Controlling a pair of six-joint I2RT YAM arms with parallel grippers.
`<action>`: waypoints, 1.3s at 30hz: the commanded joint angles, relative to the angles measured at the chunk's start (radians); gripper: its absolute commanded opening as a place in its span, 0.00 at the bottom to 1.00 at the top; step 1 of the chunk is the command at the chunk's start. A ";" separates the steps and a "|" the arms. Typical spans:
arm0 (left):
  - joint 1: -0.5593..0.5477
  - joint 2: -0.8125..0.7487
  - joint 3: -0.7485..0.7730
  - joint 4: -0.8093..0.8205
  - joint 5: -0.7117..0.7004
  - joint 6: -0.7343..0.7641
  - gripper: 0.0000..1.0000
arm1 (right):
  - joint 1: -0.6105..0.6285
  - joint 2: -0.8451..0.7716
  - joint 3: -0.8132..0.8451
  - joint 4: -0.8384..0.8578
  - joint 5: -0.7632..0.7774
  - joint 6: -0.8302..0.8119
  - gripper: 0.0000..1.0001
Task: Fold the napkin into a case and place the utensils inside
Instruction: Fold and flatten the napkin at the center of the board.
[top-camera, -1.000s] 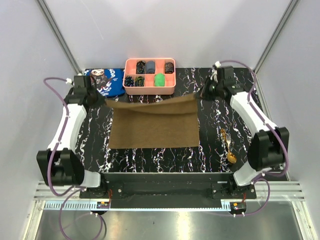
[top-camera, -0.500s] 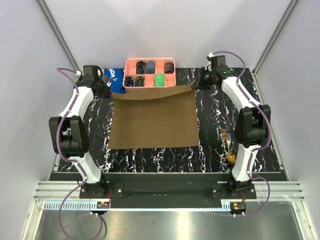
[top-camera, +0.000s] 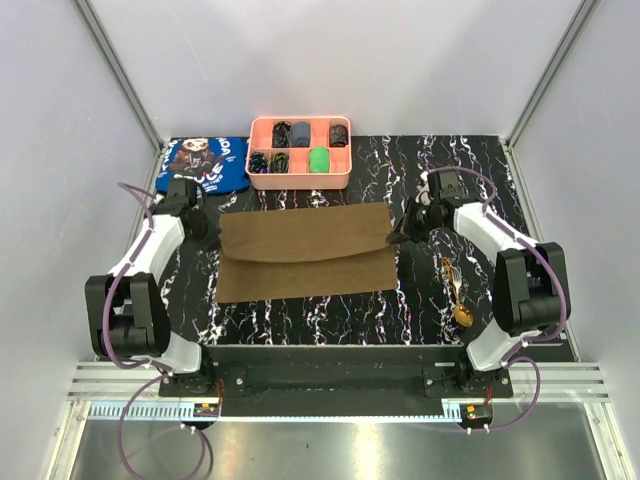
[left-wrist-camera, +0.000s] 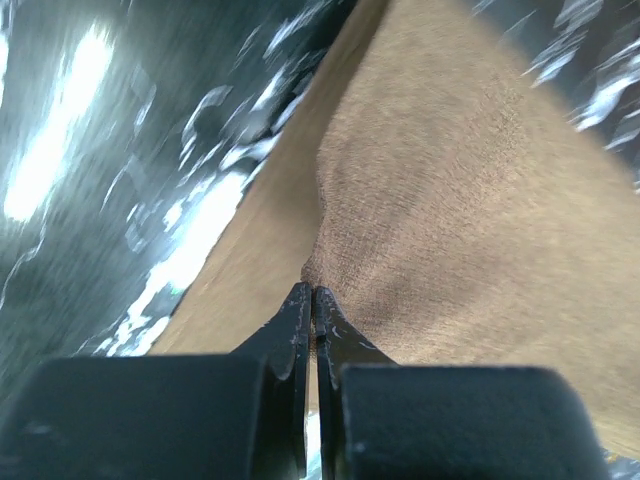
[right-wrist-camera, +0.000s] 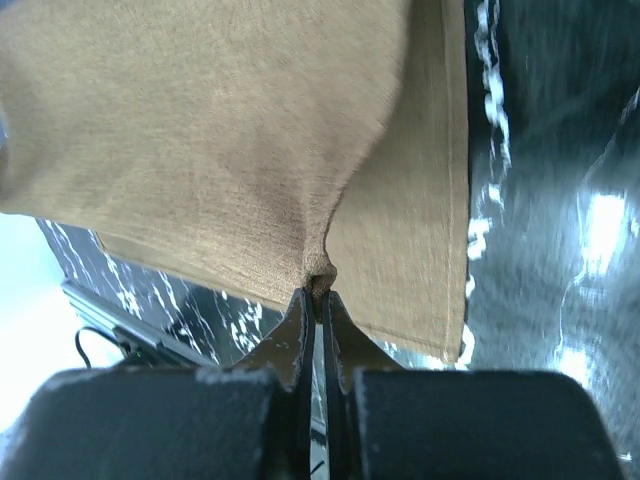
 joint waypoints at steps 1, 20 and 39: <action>0.006 -0.092 -0.074 -0.025 -0.012 0.043 0.00 | -0.004 -0.087 -0.073 0.061 -0.034 0.004 0.00; 0.006 -0.169 -0.232 -0.062 -0.030 0.050 0.00 | 0.035 -0.126 -0.283 0.125 -0.046 0.025 0.00; 0.006 -0.319 -0.316 -0.160 -0.027 -0.058 0.00 | 0.035 -0.155 -0.281 0.068 -0.003 0.012 0.00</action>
